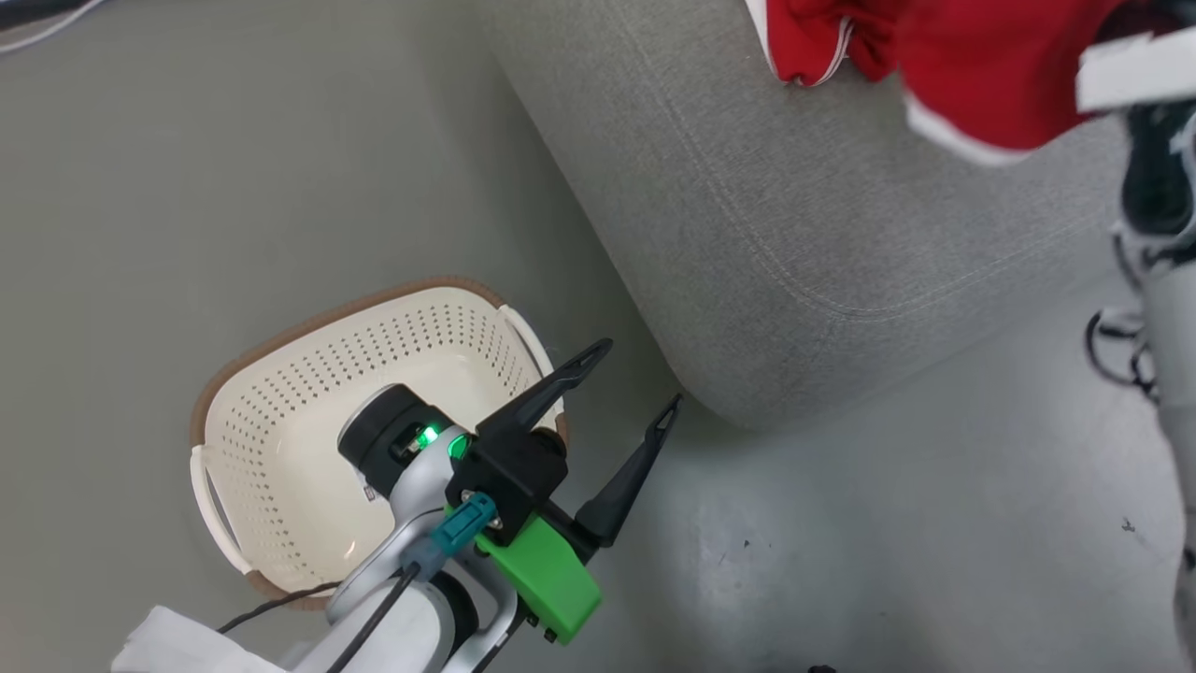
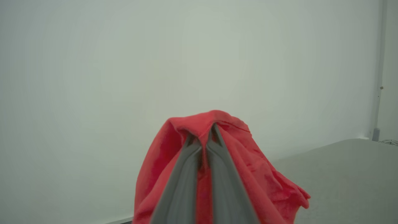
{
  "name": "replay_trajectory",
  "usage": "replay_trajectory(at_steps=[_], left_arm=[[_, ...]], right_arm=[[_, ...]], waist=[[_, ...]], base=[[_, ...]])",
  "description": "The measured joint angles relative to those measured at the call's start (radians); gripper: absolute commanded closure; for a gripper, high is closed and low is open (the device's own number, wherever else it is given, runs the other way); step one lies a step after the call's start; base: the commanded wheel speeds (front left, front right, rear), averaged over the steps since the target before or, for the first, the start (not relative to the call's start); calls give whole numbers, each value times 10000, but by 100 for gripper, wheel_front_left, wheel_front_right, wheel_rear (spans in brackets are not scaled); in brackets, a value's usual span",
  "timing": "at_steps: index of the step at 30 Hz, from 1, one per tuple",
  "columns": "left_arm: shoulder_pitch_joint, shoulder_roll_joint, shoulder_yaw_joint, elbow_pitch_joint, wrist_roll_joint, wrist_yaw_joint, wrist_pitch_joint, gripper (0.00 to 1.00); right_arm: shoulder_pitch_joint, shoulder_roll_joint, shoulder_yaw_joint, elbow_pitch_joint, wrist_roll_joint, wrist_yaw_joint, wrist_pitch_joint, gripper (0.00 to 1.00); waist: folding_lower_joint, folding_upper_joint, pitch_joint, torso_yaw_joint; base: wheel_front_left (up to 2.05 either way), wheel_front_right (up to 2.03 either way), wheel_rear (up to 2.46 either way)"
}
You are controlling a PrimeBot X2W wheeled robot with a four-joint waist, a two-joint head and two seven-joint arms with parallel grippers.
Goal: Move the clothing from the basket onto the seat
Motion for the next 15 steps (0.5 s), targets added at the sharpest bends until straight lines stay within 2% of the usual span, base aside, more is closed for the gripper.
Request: replay_trajectory(at_steps=[5, 15], left_arm=[[-280, -17, -123, -73, 67, -88, 38, 0], [-775, -27, -176, -245, 190, -176, 38, 0]], right_arm=[[-1203, -499, -520, 176, 23, -10, -2, 100], [-2456, -1101, -729, 1168, -69, -100, 136, 100]], waist=[[0, 0, 357, 274], [0, 0, 1147, 880]], base=[[0, 0, 0], [0, 0, 0]])
